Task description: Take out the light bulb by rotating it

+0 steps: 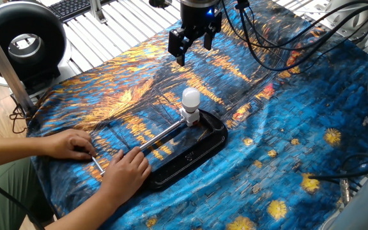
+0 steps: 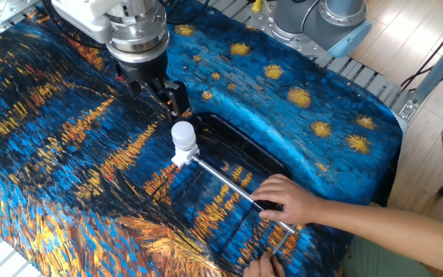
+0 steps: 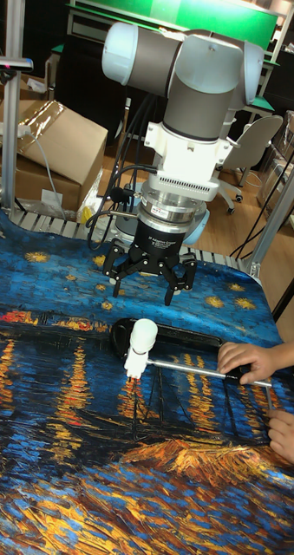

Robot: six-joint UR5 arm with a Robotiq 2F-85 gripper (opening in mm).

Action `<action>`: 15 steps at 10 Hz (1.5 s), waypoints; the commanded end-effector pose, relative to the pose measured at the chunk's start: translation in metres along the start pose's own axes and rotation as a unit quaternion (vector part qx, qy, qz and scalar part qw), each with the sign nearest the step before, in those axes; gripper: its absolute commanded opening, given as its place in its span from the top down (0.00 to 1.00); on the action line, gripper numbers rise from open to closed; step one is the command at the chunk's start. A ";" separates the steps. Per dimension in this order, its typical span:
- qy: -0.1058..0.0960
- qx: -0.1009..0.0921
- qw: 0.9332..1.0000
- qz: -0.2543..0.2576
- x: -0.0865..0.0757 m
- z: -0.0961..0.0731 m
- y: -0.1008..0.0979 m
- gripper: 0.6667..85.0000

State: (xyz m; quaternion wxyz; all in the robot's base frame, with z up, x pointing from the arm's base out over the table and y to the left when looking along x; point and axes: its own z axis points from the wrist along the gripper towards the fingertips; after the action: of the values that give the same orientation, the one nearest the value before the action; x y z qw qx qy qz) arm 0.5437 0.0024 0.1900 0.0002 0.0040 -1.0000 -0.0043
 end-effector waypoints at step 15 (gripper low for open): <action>-0.075 -0.026 0.996 0.047 -0.034 0.004 0.012 1.00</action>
State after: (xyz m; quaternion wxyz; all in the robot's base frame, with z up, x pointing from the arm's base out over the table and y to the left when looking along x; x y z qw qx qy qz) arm 0.5786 0.0119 0.1862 -0.0753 -0.0415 -0.9960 -0.0232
